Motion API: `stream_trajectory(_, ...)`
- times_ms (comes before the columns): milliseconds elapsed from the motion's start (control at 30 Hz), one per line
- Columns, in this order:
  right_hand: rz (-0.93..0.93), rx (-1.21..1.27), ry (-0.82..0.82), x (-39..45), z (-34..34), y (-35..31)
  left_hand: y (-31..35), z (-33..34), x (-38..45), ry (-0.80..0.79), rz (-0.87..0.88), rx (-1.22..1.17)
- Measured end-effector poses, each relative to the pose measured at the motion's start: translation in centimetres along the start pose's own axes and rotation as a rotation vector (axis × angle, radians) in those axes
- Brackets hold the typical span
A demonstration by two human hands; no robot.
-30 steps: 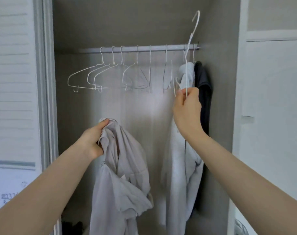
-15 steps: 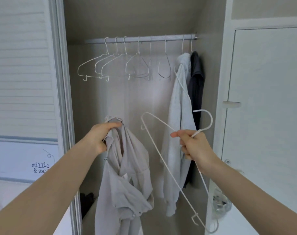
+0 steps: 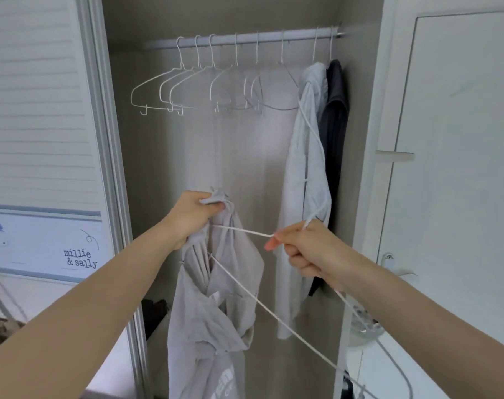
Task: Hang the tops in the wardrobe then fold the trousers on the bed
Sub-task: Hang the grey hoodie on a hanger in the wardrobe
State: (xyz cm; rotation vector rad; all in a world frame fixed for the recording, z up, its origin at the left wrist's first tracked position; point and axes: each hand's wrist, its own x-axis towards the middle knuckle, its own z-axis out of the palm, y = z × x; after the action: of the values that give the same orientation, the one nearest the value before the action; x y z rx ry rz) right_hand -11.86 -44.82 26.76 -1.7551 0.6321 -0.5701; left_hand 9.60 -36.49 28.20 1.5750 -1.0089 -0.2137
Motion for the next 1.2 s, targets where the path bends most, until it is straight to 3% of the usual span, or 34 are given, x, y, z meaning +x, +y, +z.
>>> stream_trajectory(133, 0.049, -0.007, 0.022, 1.0, 1.7, 1.2, 1.9, 3.2, -2.1, -0.100, 0.068, 0.069)
stream_trajectory(300, -0.105, 0.152, 0.182, 1.8, 0.6, 1.7, 3.7, 3.3, -3.7, -0.206, 0.027, 0.068)
stream_trajectory(400, -0.200, 0.218, 0.201, 1.9, -0.8, 1.7, 4.2, 2.0, -3.7, -0.253, 0.289, 0.333)
stream_trajectory(467, -0.240, 0.244, 0.189, 2.0, -1.4, 1.6, 3.9, 1.5, -3.4, -0.161, 0.561, 0.702)
stream_trajectory(533, -0.261, 0.249, 0.162, 1.8, -1.7, 1.7, 3.6, 1.2, -3.0, -0.071, 0.700, 0.903)
stream_trajectory(667, -0.329, 0.197, 0.102, 1.3, -2.0, 2.1, 3.1, 1.5, -2.6, -0.162, 0.683, 0.940)
stream_trajectory(800, -0.350, 0.156, 0.145, 1.8, -1.8, 2.0, 2.7, 3.3, -2.7, -0.216, 0.571, 0.906)
stream_trajectory(900, -0.416, 0.055, 0.172, 2.3, -1.2, 1.8, 2.4, 5.2, -3.3, -0.269, 0.593, 0.844)
stream_trajectory(1033, -0.624, -0.334, 0.487, 2.6, -2.1, 2.0, 1.4, 4.5, -3.2, -0.079, 0.577, 0.816)
stream_trajectory(1100, -0.824, -0.349, 0.585, 1.9, -2.3, 3.4, 0.9, 3.3, -2.8, 0.041, 0.515, 0.752)
stream_trajectory(1133, -0.845, -0.338, 0.530, 1.4, -1.8, 4.4, 0.8, 2.8, -2.6, 0.095, 0.492, 0.713)
stream_trajectory(1200, -0.687, -0.439, 0.279, 1.0, -0.1, 6.9, 1.1, 2.3, -2.5, 0.196, 0.464, 0.632)
